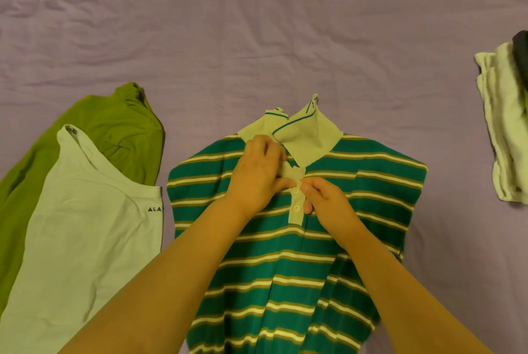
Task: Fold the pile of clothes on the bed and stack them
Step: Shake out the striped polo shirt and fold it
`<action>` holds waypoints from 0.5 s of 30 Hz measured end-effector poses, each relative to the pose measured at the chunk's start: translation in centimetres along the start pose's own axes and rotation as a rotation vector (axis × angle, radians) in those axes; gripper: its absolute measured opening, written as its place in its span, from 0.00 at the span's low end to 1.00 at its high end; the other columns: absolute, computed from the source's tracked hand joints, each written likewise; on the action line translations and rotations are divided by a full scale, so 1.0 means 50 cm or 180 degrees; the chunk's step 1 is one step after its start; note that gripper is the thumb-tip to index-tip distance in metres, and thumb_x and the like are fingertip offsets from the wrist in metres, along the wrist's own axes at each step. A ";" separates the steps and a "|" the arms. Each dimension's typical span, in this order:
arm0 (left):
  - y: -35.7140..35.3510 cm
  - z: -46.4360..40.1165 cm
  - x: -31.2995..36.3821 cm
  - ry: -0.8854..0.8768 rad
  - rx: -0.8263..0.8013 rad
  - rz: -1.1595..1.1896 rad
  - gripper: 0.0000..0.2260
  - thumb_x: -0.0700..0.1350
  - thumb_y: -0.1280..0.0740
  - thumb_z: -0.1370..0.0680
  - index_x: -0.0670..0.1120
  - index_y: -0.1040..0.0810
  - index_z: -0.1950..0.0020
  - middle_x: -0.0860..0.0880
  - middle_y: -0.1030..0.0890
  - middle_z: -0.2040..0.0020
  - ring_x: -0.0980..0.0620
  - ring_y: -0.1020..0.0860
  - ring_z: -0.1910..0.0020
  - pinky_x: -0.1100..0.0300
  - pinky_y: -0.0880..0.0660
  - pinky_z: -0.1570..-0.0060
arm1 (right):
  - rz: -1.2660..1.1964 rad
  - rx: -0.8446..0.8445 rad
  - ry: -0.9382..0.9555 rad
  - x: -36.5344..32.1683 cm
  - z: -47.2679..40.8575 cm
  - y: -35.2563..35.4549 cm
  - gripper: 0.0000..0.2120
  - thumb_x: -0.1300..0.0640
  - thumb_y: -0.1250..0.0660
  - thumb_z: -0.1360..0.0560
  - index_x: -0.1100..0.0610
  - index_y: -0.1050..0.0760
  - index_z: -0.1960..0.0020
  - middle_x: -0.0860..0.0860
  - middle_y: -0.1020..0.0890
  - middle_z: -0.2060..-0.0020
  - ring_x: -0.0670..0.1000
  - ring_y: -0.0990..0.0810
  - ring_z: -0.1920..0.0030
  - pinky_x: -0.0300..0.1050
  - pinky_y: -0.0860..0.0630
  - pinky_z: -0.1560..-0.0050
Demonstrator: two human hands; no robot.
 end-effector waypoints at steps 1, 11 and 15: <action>0.001 0.004 -0.002 0.0095 0.0108 0.0019 0.20 0.53 0.26 0.29 0.45 0.26 0.44 0.46 0.30 0.43 0.50 0.31 0.44 0.59 0.27 0.47 | -0.0043 -0.0009 -0.0019 0.000 -0.001 0.000 0.08 0.54 0.44 0.18 0.44 0.28 0.52 0.46 0.24 0.70 0.39 0.27 0.70 0.28 0.30 0.66; -0.049 0.057 0.026 0.0718 0.0027 0.0538 0.09 0.48 0.30 0.25 0.48 0.21 0.46 0.49 0.25 0.47 0.51 0.28 0.46 0.57 0.30 0.43 | -0.0317 0.0446 -0.0023 -0.005 0.001 0.001 0.05 0.59 0.36 0.22 0.53 0.28 0.47 0.49 0.22 0.68 0.41 0.25 0.71 0.33 0.27 0.67; -0.039 0.064 0.032 0.0801 -0.0235 0.0773 0.07 0.45 0.31 0.24 0.50 0.24 0.48 0.52 0.26 0.49 0.53 0.28 0.48 0.59 0.29 0.46 | 0.0488 0.0802 -0.0092 -0.021 0.004 0.013 0.09 0.57 0.35 0.23 0.53 0.33 0.45 0.51 0.21 0.66 0.48 0.22 0.66 0.38 0.26 0.66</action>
Point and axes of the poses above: each hand's wrist, its own z-axis away from the middle knuckle, its own y-axis out of the back of the hand, x = y × z, the point moved 4 cm from there along -z, towards the middle knuckle
